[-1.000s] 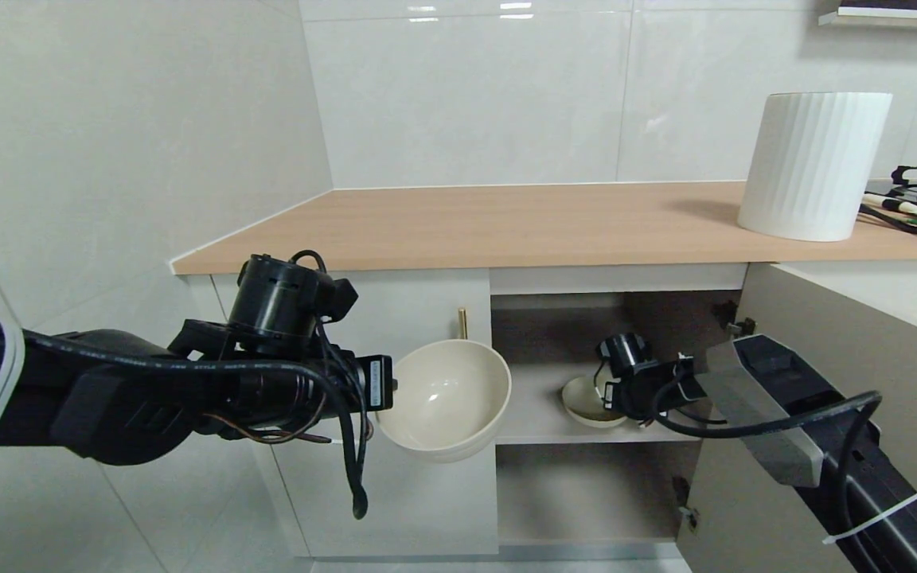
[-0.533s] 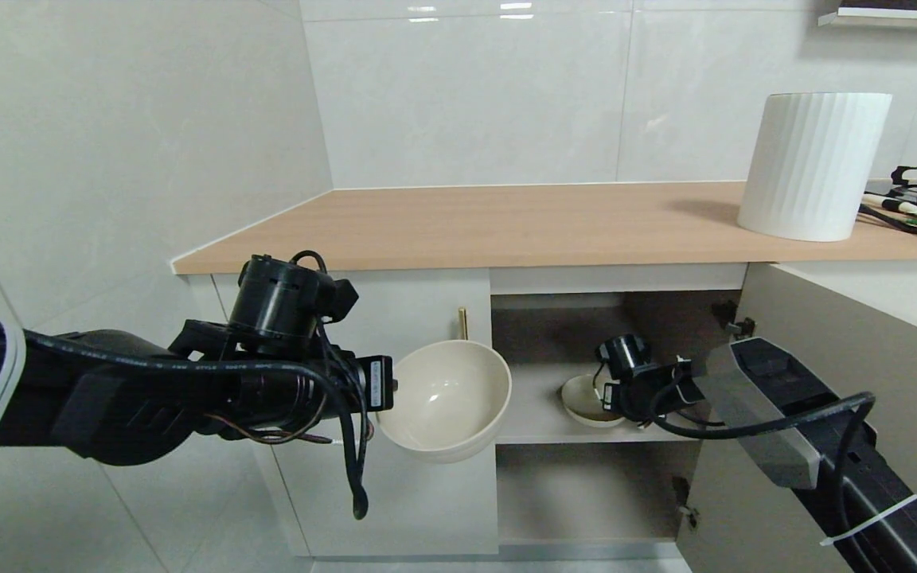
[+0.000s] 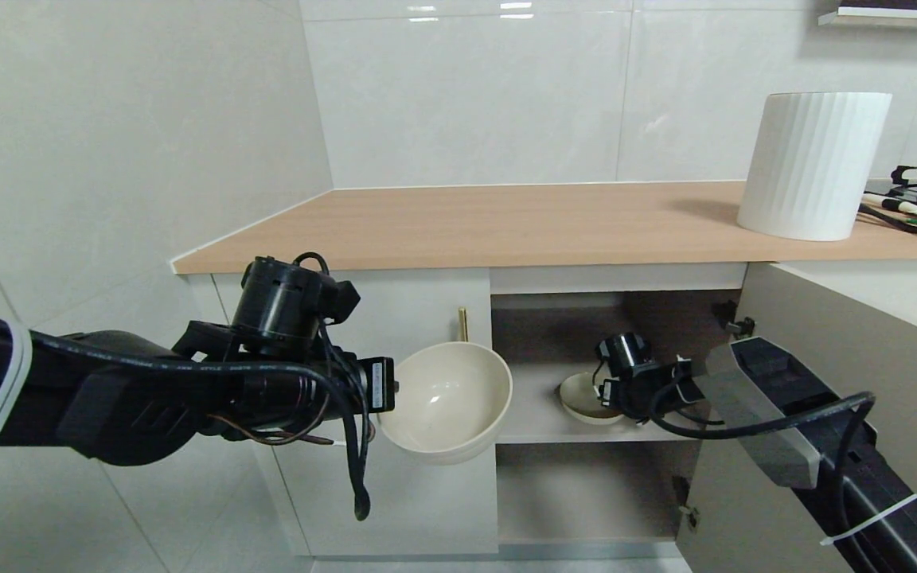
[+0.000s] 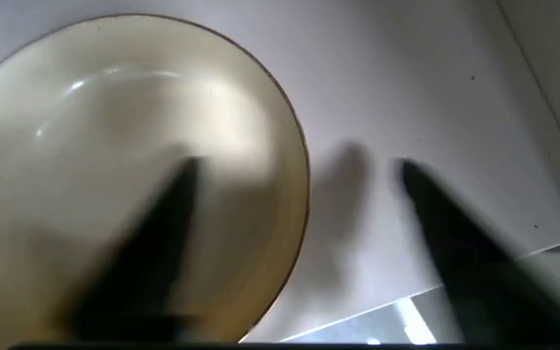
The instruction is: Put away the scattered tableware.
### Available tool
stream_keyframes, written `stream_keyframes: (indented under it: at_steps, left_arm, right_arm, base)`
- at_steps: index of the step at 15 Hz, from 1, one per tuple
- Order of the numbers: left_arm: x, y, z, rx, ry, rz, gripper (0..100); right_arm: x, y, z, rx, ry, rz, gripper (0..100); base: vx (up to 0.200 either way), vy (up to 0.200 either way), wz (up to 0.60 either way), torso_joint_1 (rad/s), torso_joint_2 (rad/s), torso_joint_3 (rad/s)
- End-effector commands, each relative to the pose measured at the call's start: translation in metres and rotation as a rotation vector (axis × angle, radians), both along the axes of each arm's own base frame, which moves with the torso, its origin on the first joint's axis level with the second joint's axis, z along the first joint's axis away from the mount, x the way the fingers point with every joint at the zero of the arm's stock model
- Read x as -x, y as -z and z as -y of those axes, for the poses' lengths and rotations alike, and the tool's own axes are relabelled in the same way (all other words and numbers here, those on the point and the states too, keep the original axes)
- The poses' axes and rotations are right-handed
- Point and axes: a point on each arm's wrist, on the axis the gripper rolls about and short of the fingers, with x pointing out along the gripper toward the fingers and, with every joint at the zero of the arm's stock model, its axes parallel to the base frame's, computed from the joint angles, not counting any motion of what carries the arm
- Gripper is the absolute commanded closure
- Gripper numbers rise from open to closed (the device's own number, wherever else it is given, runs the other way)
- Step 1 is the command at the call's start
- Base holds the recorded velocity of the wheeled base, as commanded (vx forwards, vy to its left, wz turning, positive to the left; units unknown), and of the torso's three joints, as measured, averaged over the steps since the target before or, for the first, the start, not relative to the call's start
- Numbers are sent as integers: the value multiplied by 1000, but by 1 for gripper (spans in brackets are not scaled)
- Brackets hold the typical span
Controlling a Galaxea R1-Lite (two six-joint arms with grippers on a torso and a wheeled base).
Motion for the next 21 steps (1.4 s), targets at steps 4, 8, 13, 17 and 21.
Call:
stream_keyframes:
  at_steps: [4, 8, 13, 17, 21]
  left_arm:
    - [-7, 17, 23, -28, 29, -6, 100]
    - [-16, 49, 63, -153, 3, 1, 100]
    - [-16, 70, 79, -229, -7, -14, 100]
    - [-9, 71, 86, -232, 11, -14, 100]
    - [0, 65, 91, -228, 29, 1, 100]
  right_arm:
    - [24, -102, 0, -117, 45, 46, 0]
    - [116, -176, -16, -212, -160, -51, 0]
    - [218, -236, -31, -218, -497, -52, 0]
    - [247, -231, -56, -225, -632, -104, 0]
    - [240, -200, -71, -192, -643, -189, 0]
  base:
    - [0, 0, 0, 0, 0, 0]
    - [0, 0, 0, 0, 0, 0]
    - [0, 0, 0, 0, 0, 0]
    - [0, 0, 0, 0, 0, 0]
    - [0, 0, 0, 0, 0, 0]
